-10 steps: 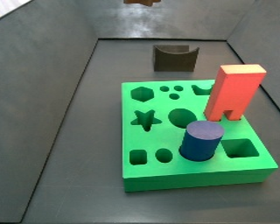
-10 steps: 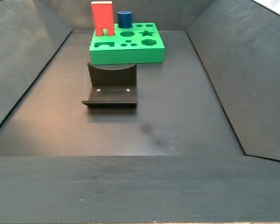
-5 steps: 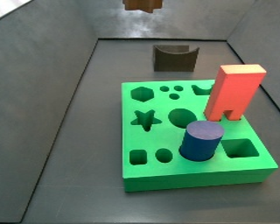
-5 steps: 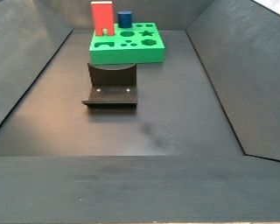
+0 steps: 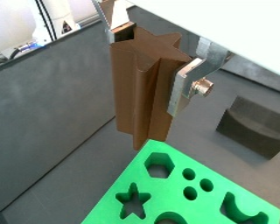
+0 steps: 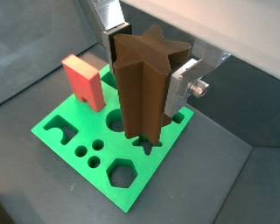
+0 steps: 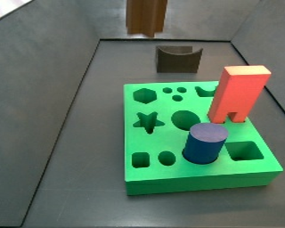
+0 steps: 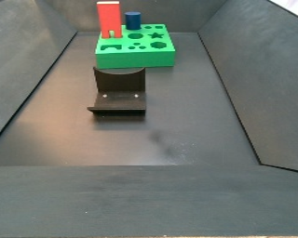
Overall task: Pick up the star object. Move up. Place the star object on the fixture. Regrasp the star object. Move to above the board. Insert the star object.
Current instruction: Insert the star object.
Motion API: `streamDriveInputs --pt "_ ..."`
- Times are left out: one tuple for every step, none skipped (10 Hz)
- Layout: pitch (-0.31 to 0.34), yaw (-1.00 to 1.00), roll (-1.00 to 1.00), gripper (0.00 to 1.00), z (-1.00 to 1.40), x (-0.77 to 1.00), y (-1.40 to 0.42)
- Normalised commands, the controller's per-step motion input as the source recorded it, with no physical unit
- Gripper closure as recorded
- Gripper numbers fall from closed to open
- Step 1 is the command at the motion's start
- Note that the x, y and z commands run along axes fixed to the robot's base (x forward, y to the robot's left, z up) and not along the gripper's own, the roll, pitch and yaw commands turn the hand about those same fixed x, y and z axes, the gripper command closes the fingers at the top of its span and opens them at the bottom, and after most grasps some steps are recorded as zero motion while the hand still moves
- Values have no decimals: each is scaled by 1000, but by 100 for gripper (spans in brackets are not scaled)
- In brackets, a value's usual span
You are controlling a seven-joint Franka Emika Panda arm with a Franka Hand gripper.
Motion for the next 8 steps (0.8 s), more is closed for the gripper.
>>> streamDriveInputs --pt "-46 -77 -67 100 -457 0 0" --pt "-54 -143 -74 100 -343 -91 -11" --pt "-54 -143 -83 100 -277 -63 -11" --pt "-40 -69 -67 100 -151 -9 0" --pt "-21 -60 -44 100 -51 -26 0" --pt "-27 0 0 100 -80 0 -9" --pt "-73 -134 -40 100 -140 0 -43" --pt "-84 -189 -49 100 -140 -20 -51"
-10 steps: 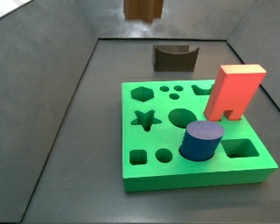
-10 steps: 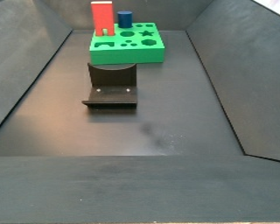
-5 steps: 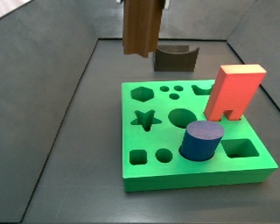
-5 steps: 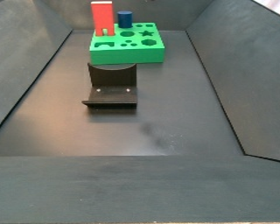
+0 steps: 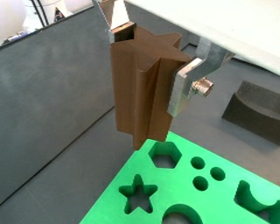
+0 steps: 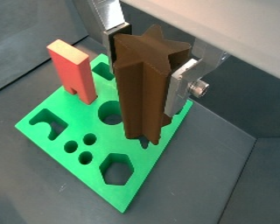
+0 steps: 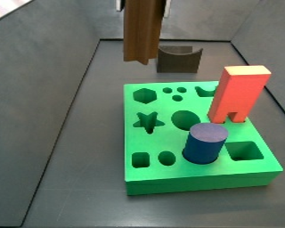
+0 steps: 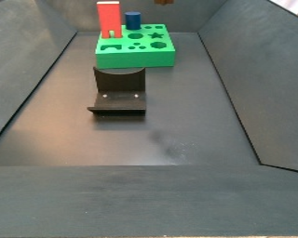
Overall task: Pick up the star object. Move up. Place the star object on the fixture. Regrasp the star object. Move to above the board. Insert the star object.
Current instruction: Insert the star object.
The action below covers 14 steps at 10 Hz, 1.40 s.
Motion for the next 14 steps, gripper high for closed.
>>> streamDriveInputs --pt "-109 -234 -57 100 -77 -77 -83" --pt "-66 -291 0 100 -74 -71 -94" --pt "-90 -417 -14 100 -17 -37 -80" --pt "-114 -446 -56 100 0 0 -83" --pt "-76 -209 -11 100 -11 0 0" --pt "0 -3 6 100 -43 0 -29" --pt "-70 -109 160 100 -546 0 -266" --pt "-73 -86 60 100 -460 23 -183" --pt "-80 -83 21 100 -437 0 -160" --pt "-76 -100 0 100 -303 0 -94" --pt "-23 -129 0 100 -66 0 0" --pt "0 -46 23 100 -197 0 -20" --pt "-54 -71 151 100 -529 63 -280" --pt "-36 -134 139 100 -420 0 -231"
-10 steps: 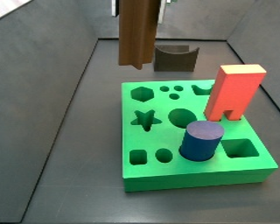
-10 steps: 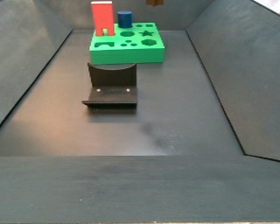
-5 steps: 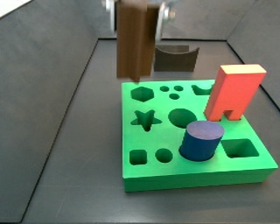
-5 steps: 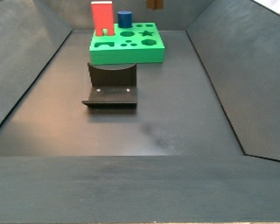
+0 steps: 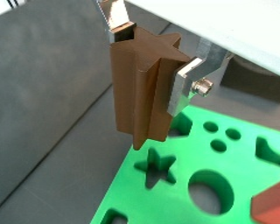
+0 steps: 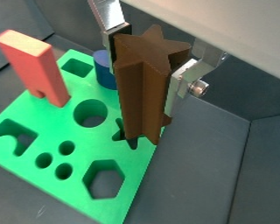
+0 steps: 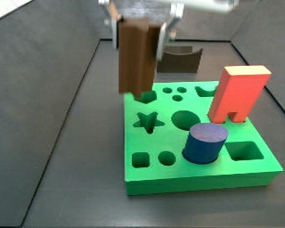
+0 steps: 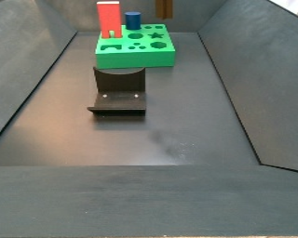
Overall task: Pick up the star object. Move up. Place the star object on the fixture. Regrasp the star object. Move to above the board. Insert the star object.
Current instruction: Insert the star object.
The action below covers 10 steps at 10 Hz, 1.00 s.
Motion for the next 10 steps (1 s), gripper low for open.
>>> streamDriveInputs --pt "-73 -137 59 100 -443 20 -180" --pt "-64 -94 39 100 -411 91 -123" --pt "-31 -157 0 100 -163 100 -71" --pt "0 -40 0 100 0 51 0" --pt "0 -9 -6 100 0 0 0" --pt "-59 -29 -159 100 -174 160 0" --pt "-123 0 -231 100 -166 149 0" --pt "-153 0 -237 100 -129 94 0" --pt "-140 -17 -176 100 -46 31 0" --pt "-129 -29 -167 100 0 0 0"
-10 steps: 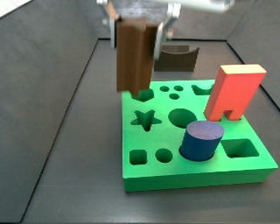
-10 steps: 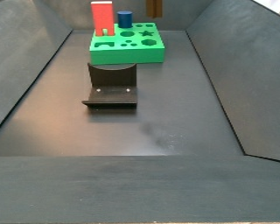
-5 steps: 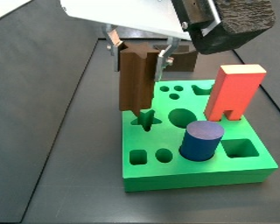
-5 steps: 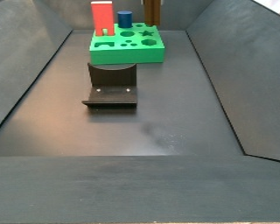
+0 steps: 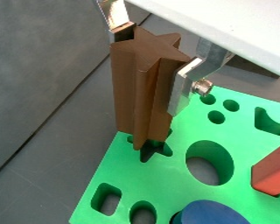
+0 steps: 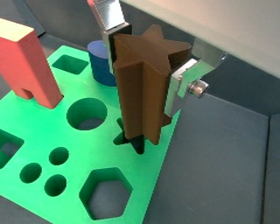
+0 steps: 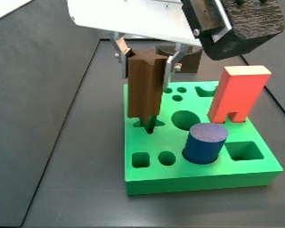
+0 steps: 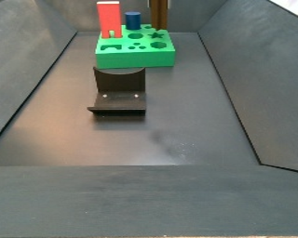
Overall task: Pick up the star object. Move up. Place the star object on the fixture. Regrasp the star object. Move to above the board. Insert the star object.
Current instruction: Insert the star object.
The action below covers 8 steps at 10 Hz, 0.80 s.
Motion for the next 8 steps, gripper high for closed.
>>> streamDriveInputs --pt "-100 -23 -119 100 0 0 0" --pt "-116 -223 -91 100 -29 83 0" --pt "-77 -186 -47 100 -123 0 29" --pt "-20 0 0 100 0 0 0" --pt "0 0 21 100 -91 0 0" --pt "-19 0 20 100 -163 69 0" --pt "-49 -9 0 100 -123 49 -11" --pt "-43 -11 0 100 -129 0 0"
